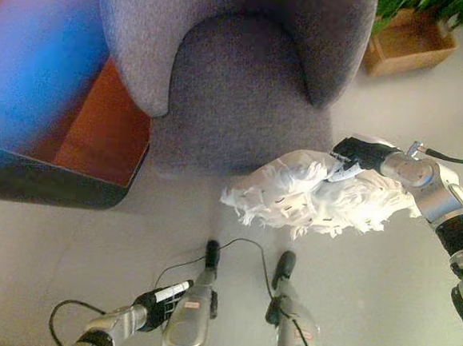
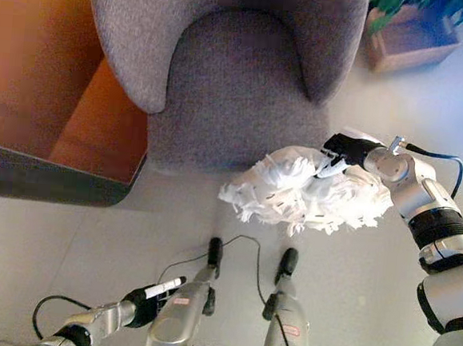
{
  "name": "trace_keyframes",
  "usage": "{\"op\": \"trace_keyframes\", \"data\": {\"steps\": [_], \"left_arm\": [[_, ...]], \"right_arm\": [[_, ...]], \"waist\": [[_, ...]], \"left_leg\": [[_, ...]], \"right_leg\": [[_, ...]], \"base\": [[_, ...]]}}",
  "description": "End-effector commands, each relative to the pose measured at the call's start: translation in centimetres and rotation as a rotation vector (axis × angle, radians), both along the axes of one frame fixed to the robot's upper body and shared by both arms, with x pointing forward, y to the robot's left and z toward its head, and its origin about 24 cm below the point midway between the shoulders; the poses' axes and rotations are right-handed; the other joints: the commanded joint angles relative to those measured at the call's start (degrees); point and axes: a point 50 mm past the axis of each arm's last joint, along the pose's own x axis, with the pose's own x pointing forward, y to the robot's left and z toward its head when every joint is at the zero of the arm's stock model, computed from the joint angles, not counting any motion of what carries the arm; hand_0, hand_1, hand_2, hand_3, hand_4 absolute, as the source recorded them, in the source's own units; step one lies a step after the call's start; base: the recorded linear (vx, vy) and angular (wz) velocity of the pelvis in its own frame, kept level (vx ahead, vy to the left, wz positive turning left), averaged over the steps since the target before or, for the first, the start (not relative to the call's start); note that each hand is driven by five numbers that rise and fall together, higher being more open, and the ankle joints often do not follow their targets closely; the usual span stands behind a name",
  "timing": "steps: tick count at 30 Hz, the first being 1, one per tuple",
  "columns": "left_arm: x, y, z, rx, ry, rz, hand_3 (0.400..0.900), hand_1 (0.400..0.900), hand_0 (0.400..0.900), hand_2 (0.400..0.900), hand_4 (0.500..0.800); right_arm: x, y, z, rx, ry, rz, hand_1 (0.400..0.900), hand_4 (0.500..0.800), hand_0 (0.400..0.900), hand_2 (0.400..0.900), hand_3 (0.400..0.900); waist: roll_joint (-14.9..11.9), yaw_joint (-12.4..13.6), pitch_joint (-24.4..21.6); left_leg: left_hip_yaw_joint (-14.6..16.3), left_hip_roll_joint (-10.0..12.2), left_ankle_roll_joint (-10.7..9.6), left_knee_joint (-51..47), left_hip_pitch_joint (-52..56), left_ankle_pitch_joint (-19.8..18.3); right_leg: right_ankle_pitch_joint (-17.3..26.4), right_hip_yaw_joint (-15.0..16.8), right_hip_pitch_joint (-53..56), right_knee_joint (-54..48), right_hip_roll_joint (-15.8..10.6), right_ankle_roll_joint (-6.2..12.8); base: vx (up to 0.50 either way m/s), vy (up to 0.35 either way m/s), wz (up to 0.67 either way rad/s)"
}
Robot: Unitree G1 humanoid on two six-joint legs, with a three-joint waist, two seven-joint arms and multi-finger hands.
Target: Pick up the pillow and put it on the sofa.
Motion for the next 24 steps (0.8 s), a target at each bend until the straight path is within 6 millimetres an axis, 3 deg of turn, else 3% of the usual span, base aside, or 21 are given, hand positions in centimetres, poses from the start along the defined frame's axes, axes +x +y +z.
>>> {"op": "trace_keyframes", "data": {"steps": [1,9,18,24], "left_arm": [[-6.3,2.5,-1.5,0.059,0.235,-0.027,0.9,0.9,0.9,0.9,0.8],[-10.1,2.9,-2.2,0.055,0.386,0.019,0.9,0.9,0.9,0.9,0.8],[-12.0,3.0,-2.4,0.054,0.495,0.029,0.9,0.9,0.9,0.9,0.8],[-12.6,2.7,-2.4,0.047,0.54,0.052,0.9,0.9,0.9,0.9,0.8]], "right_arm": [[-0.6,0.7,5.7,0.127,-0.158,0.144,0.4,0.5,0.4,0.4,0.4],[-0.8,2.0,5.8,0.225,-0.035,0.243,0.4,0.5,0.4,0.4,0.4],[0.7,5.5,10.1,0.332,0.008,0.316,0.4,0.5,0.4,0.4,0.4],[1.8,6.8,11.4,0.354,0.003,0.27,0.4,0.5,0.4,0.4,0.4]], "waist": [[-3.93,0.95,-9.88],[-6.18,1.69,-16.04],[-8.08,3.61,-20.27],[-8.84,5.37,-21.44]], "left_leg": [[2.17,-2.24,-0.07,-0.4,1.91,-4.26],[2.17,-2.3,-0.18,-0.4,6.56,-5.96],[0.65,-2.87,-0.32,-0.4,10.15,-7.1],[-0.33,-3.18,-0.21,-0.4,11.15,-7.4]], "right_leg": [[-7.75,-1.45,3.26,4.71,0.93,2.43],[-6.89,-2.31,9.79,0.76,1.19,2.75],[-7.64,-3.3,14.82,-0.31,1.21,2.79],[-7.87,-4.14,16.46,-0.37,0.93,3.01]], "base": [[0.14,-0.007,0.06],[0.13,0.05,0.03],[0.13,0.074,0.1],[0.11,0.092,0.1]]}}
